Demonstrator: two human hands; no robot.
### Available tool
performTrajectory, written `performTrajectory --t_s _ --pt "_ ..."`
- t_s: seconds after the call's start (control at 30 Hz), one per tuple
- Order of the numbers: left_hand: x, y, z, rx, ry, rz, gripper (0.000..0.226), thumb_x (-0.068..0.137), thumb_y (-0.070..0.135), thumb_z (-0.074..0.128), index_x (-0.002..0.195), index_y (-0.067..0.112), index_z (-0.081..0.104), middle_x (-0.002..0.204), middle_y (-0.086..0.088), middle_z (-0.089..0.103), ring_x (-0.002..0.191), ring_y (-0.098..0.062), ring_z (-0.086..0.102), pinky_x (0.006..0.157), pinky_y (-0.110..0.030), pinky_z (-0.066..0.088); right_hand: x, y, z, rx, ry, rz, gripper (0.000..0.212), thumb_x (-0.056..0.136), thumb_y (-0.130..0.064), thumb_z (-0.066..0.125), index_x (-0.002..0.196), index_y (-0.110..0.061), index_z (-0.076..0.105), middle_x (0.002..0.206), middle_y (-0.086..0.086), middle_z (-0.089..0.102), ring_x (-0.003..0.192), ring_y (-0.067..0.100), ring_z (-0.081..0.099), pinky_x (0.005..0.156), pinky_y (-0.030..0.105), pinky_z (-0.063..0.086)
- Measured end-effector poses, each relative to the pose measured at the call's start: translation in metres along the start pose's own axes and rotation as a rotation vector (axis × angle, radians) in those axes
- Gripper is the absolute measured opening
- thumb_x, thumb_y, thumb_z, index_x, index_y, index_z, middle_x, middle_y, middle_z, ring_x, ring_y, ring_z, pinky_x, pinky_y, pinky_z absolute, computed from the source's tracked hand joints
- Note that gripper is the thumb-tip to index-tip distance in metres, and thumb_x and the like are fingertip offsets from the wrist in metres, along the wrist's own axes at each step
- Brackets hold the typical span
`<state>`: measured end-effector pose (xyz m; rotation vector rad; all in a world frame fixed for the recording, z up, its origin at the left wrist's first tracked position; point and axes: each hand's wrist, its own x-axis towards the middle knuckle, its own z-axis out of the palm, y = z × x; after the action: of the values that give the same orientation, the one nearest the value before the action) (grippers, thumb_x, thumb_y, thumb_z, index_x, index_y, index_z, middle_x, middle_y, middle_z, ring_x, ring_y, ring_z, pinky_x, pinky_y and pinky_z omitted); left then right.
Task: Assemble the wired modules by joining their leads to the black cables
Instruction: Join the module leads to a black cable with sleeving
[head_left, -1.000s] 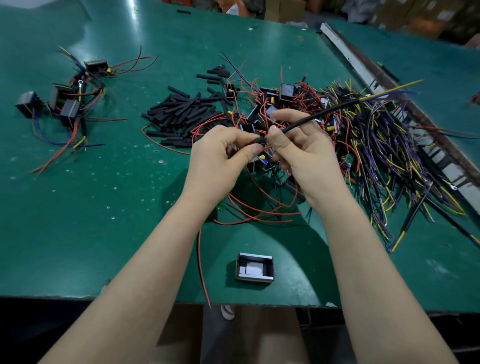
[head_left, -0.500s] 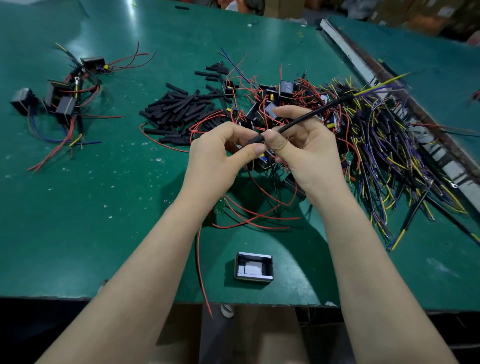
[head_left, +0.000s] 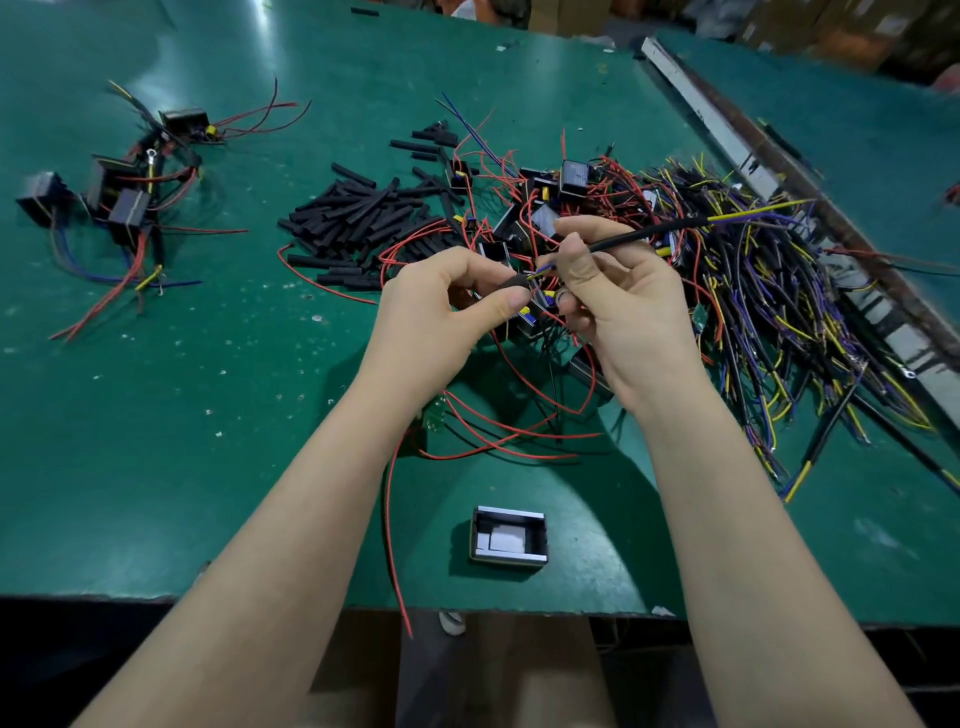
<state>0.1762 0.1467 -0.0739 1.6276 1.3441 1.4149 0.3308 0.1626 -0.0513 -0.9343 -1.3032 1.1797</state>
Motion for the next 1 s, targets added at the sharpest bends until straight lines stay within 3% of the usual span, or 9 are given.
performTrajectory --t_s 0.17,0.4,0.63,0.87,1.0 --pt "-0.0001 0.0 -0.001 -0.033 -0.007 0.007 0.012 0.08 0.027 0.075 0.083 0.035 0.066 0.075 0.014 0.067 0.071 0.001 0.058 0.075 -0.022 0.049 -0.0001 -0.0003 0.0 0.034 0.006 0.007 0.007 0.093 -0.021 0.061 0.091 -0.024 0.068 0.079 -0.003 0.07 0.05 0.004 0.049 0.05 0.013 0.041" --pt "-0.0011 0.0057 -0.0015 -0.071 0.011 0.05 0.01 0.084 0.024 0.072 0.088 0.033 0.068 0.075 0.019 0.066 0.068 0.01 0.056 0.069 -0.007 0.041 -0.0009 -0.0031 -0.0005 0.019 -0.018 -0.029 0.009 0.093 -0.017 0.061 0.091 -0.023 0.066 0.078 -0.005 0.072 0.05 0.003 0.048 0.051 0.013 0.041" --pt "-0.0002 0.0068 -0.0023 -0.208 0.042 -0.023 0.022 0.076 0.013 0.078 0.089 0.027 0.067 0.084 0.013 0.069 0.079 -0.003 0.061 0.081 -0.024 0.05 -0.0029 -0.0059 -0.0015 -0.018 -0.086 -0.114 0.012 0.092 -0.005 0.059 0.093 -0.016 0.063 0.08 -0.008 0.073 0.054 0.0 0.053 0.053 0.013 0.044" --pt "0.0 0.0043 -0.0038 -0.206 0.053 -0.057 0.018 0.075 0.014 0.079 0.082 0.025 0.065 0.081 0.005 0.068 0.075 -0.008 0.06 0.075 -0.022 0.051 -0.0026 -0.0042 -0.0015 -0.068 -0.07 -0.149 0.012 0.093 -0.005 0.06 0.094 -0.017 0.063 0.084 -0.004 0.074 0.054 0.003 0.053 0.054 0.015 0.045" --pt "-0.0004 0.005 -0.0046 -0.164 0.054 -0.02 0.014 0.077 0.016 0.077 0.085 0.023 0.067 0.08 0.008 0.068 0.071 -0.002 0.059 0.072 -0.015 0.048 -0.0025 -0.0037 -0.0022 -0.08 -0.074 -0.144 0.011 0.093 -0.006 0.06 0.095 -0.017 0.063 0.084 -0.005 0.074 0.054 0.003 0.053 0.054 0.015 0.045"
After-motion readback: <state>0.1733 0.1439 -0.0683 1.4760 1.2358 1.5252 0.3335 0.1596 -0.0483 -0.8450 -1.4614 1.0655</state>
